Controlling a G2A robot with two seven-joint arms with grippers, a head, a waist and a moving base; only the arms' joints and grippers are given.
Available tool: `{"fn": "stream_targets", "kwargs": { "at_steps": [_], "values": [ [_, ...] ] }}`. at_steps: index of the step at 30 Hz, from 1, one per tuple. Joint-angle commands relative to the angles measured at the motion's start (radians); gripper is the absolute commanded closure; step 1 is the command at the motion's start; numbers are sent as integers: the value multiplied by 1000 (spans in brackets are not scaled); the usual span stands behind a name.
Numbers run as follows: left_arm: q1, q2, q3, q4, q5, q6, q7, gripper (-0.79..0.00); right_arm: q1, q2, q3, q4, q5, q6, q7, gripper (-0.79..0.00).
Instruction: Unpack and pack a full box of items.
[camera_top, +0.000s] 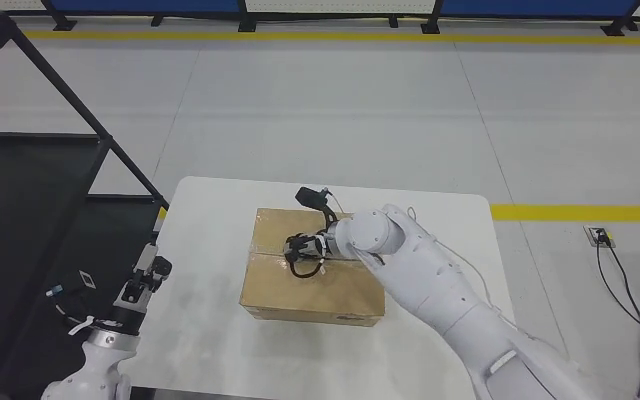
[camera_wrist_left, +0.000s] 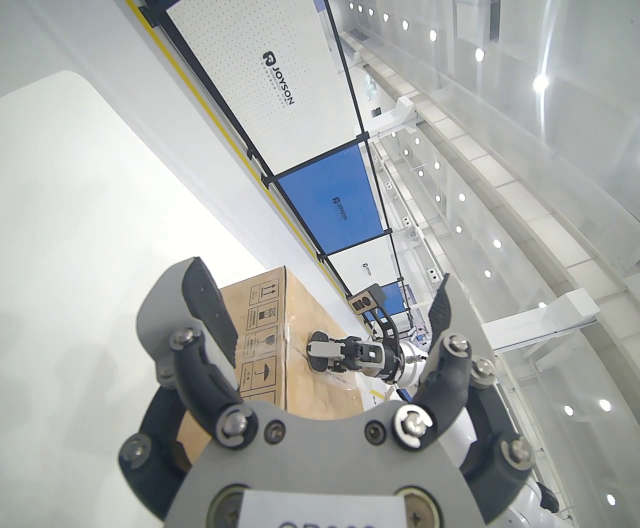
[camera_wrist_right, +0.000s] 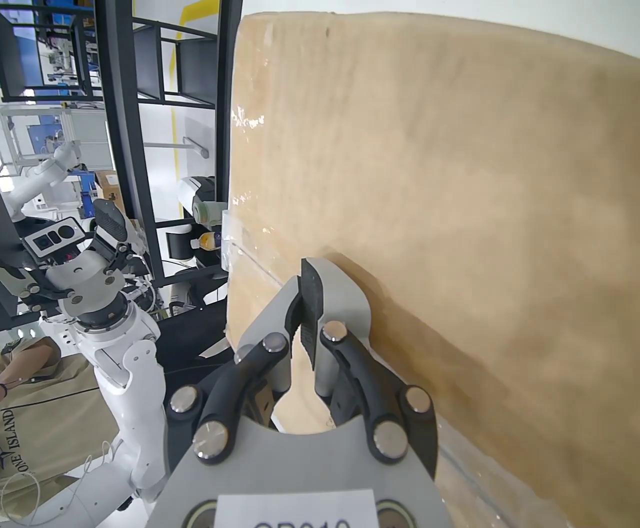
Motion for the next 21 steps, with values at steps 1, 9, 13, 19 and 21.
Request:
{"fn": "stream_targets", "kwargs": {
  "at_steps": [1, 9, 13, 19, 21],
  "values": [
    [-3, 0, 6, -1, 4, 3, 1, -785, -38, 31, 40, -79, -42, 41, 8, 0],
    [-10, 1, 21, -11, 18, 13, 4, -785, -235, 147, 255, -388, -202, 185, 29, 0],
    [-15, 2, 30, -15, 24, 17, 4, -785, -335, 191, 362, -518, -272, 234, 51, 0],
    [-20, 3, 42, -24, 39, 26, 5, -785, -449, 230, 478, -646, -332, 268, 59, 0],
    [-21, 3, 45, -26, 45, 29, 8, -785, -479, 239, 512, -671, -336, 271, 57, 0]
  ]
}}
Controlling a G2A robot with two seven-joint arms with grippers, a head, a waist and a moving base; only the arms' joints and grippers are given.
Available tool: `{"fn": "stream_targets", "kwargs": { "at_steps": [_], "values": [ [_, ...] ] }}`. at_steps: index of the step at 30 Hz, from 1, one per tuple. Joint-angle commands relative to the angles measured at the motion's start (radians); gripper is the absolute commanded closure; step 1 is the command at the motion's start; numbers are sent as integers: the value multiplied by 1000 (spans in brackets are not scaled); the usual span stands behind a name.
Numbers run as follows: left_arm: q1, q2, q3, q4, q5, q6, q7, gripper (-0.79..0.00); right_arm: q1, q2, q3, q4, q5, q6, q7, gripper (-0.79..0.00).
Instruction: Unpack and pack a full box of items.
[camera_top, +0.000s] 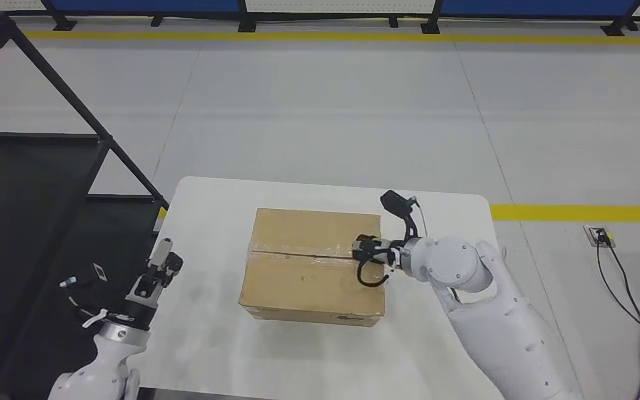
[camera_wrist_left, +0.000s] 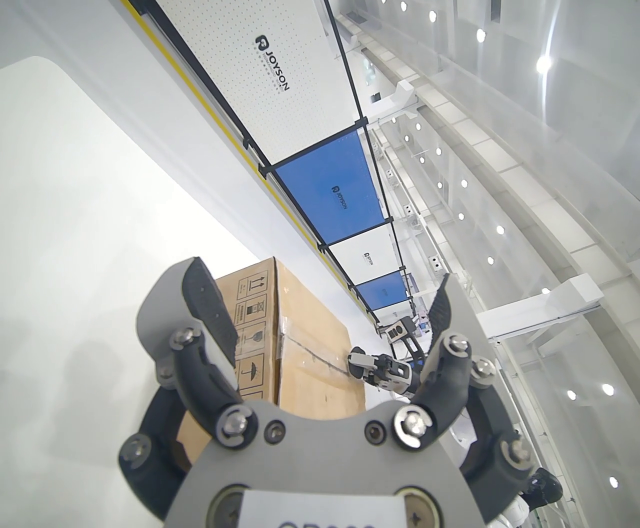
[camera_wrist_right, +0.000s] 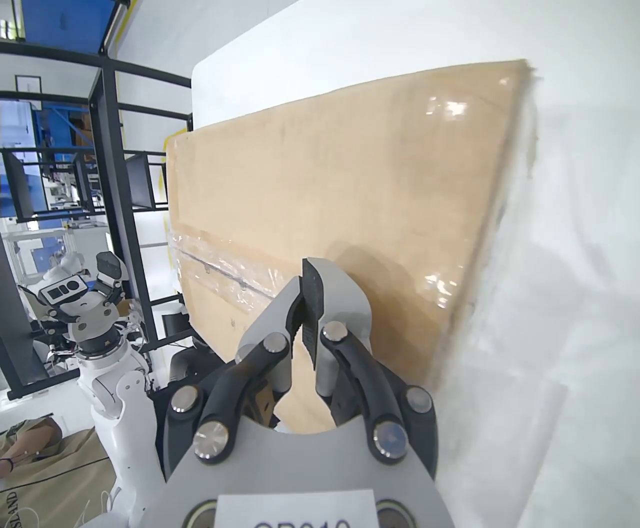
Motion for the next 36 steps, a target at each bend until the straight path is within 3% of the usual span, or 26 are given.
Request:
{"fn": "stream_targets", "kwargs": {
  "at_steps": [1, 8, 18, 27, 36],
  "values": [
    [-1, 0, 3, -3, 6, 4, 2, -785, -30, 8, 34, -23, -3, 2, -5, 0],
    [-3, 1, 16, -10, 22, 12, 5, -785, -103, 29, 130, -35, 27, -12, -18, 0],
    [-6, 2, 33, -9, 44, 22, 12, -785, -130, 40, 163, 7, 63, -34, -28, 0],
    [-8, 3, 44, -6, 53, 25, 21, -785, -179, 46, 208, -38, 176, -156, -84, 0],
    [-5, 4, 45, -6, 49, 25, 27, -785, -160, 53, 183, 7, 159, -114, -48, 0]
  ]
}}
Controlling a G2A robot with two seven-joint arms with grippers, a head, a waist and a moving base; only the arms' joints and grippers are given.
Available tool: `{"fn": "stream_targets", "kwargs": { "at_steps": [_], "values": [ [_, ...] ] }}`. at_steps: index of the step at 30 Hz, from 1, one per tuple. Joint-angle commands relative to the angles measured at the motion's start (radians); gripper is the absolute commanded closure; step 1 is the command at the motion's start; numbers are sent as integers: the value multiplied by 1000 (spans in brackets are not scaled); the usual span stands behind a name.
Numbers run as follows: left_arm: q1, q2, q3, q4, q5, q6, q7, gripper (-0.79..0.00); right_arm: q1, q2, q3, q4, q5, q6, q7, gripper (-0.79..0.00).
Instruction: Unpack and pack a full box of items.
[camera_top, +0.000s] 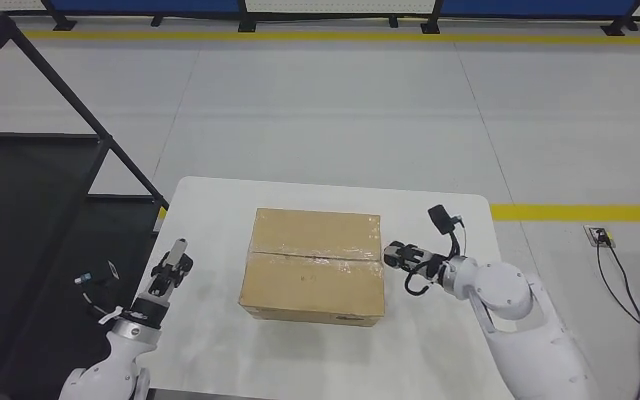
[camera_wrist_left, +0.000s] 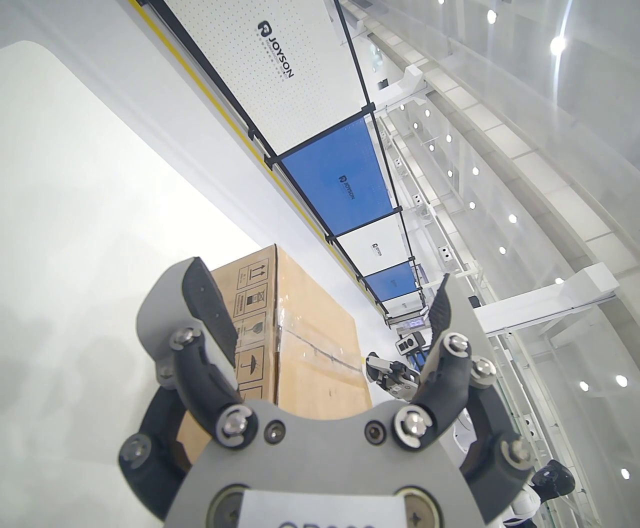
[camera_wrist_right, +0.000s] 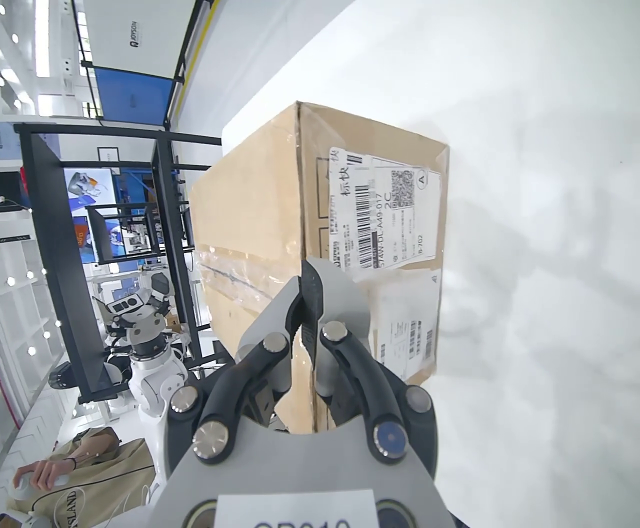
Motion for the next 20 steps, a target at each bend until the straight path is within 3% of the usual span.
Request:
{"fn": "stream_targets", "kwargs": {
  "at_steps": [1, 11, 17, 18, 20],
  "values": [
    [1, 0, -3, 0, -1, 0, 2, -785, 15, 0, -15, 28, 0, 2, 21, 0],
    [-1, 2, -6, 0, -7, 2, 1, -785, 96, -10, -117, 141, -11, 16, 54, 0],
    [-2, 4, -10, 6, -10, 1, -6, -785, 86, -6, -68, 126, 27, 4, -56, 0],
    [-3, 4, -11, 8, -13, 1, -8, -785, 68, -4, -42, 103, 45, -11, -92, -135],
    [-4, 5, -14, 12, -17, 0, -15, -785, 22, 1, 7, 48, 80, -48, -145, -326]
  ]
}}
